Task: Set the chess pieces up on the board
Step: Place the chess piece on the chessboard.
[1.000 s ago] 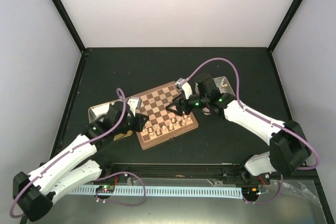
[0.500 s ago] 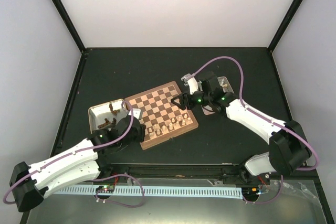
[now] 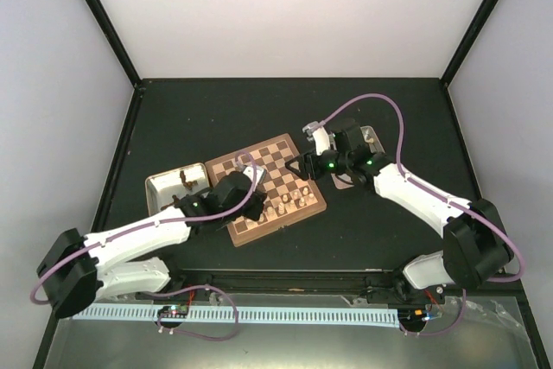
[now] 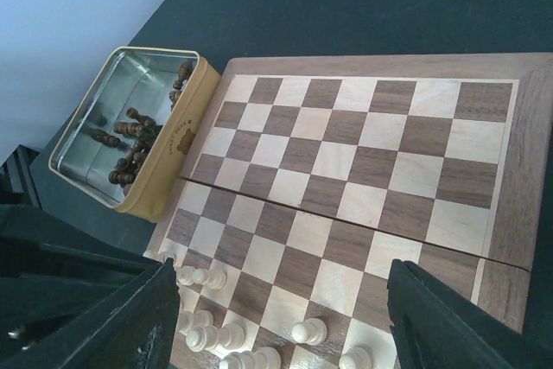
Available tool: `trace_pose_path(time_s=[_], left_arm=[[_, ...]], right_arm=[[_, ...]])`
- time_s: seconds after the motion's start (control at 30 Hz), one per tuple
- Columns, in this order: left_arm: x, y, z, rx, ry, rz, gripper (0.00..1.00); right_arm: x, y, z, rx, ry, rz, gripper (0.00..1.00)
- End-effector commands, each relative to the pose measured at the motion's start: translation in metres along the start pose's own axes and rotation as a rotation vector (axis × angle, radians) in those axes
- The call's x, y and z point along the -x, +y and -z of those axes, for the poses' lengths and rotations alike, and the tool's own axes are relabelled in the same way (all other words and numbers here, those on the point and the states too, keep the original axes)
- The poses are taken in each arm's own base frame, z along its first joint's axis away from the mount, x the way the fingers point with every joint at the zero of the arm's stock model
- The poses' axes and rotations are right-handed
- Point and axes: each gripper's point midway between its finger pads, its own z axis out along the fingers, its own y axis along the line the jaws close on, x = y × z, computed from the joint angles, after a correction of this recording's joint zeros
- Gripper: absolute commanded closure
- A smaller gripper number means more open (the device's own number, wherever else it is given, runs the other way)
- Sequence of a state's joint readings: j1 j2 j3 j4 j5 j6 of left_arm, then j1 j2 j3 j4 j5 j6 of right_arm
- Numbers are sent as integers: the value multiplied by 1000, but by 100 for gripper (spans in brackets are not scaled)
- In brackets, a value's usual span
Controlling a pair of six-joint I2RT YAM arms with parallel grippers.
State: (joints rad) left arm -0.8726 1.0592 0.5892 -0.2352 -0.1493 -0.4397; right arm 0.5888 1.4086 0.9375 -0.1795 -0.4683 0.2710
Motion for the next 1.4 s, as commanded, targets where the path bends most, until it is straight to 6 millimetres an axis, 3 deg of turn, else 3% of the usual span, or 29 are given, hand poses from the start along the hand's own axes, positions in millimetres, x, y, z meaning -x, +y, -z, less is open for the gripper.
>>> trace_pose_path(time_s=[0.0,0.47,0.73,0.9,1.1,1.37], left_arm=[[15,-21,-13,-96,2,-58,98],[-10,-4,-48,-29,82,-90,99],[-15,2,-60,-2,105,-97,97],[-20,5,-64,7,122,-98,93],[-22,5,-63,4,128,-96,79],[-11,1,-56,-10,105,-74,71]], right_arm=[[6,-2,6,-12,-31,8,34],[3,-4,2,0,-13,-9,34],[4,-2,1,11,-8,-14,34],[2,-2,0,15,-2,-17,34],[0,-2,-2,21,6,-23,34],[3,-1,1,20,-5,-23,34]])
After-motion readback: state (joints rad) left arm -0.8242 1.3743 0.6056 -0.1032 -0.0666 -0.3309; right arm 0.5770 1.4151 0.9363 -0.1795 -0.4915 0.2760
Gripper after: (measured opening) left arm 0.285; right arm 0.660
